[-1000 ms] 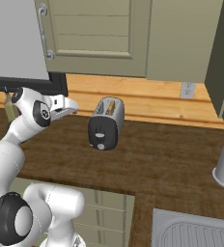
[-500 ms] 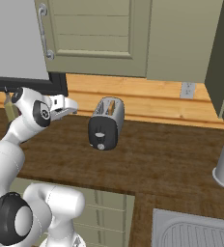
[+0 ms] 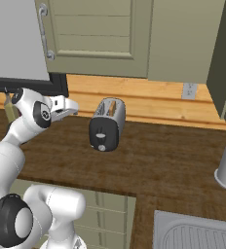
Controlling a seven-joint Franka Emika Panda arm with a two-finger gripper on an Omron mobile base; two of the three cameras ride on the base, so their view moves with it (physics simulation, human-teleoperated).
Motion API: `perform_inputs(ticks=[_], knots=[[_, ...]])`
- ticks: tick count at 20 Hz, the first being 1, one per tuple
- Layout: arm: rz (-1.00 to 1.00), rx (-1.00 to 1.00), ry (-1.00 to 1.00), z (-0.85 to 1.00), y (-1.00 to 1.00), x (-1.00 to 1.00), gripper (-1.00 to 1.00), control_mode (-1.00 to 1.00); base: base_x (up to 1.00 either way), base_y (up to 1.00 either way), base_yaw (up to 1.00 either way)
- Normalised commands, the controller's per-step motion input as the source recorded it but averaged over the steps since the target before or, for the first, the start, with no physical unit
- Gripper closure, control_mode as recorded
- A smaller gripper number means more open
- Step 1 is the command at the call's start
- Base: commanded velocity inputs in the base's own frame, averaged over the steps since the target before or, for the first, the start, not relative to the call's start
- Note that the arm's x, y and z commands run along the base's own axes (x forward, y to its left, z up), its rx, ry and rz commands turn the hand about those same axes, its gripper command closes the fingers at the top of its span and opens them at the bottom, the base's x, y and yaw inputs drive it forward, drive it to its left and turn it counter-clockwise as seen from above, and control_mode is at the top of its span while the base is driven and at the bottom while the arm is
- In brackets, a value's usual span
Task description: Start the toaster. Once the lever pops up, take the bread to the plate on the dining counter.
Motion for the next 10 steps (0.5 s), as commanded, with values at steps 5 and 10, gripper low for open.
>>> perform_inputs(ticks=[5, 10], knots=[[0.0, 0.0, 0.0, 0.0, 0.0, 0.0, -1.0, -1.0, 0.0, 0.0, 0.0], [0.0, 0.0, 0.0, 0.0, 0.0, 0.0, -1.0, -1.0, 0.0, 0.0, 0.0]])
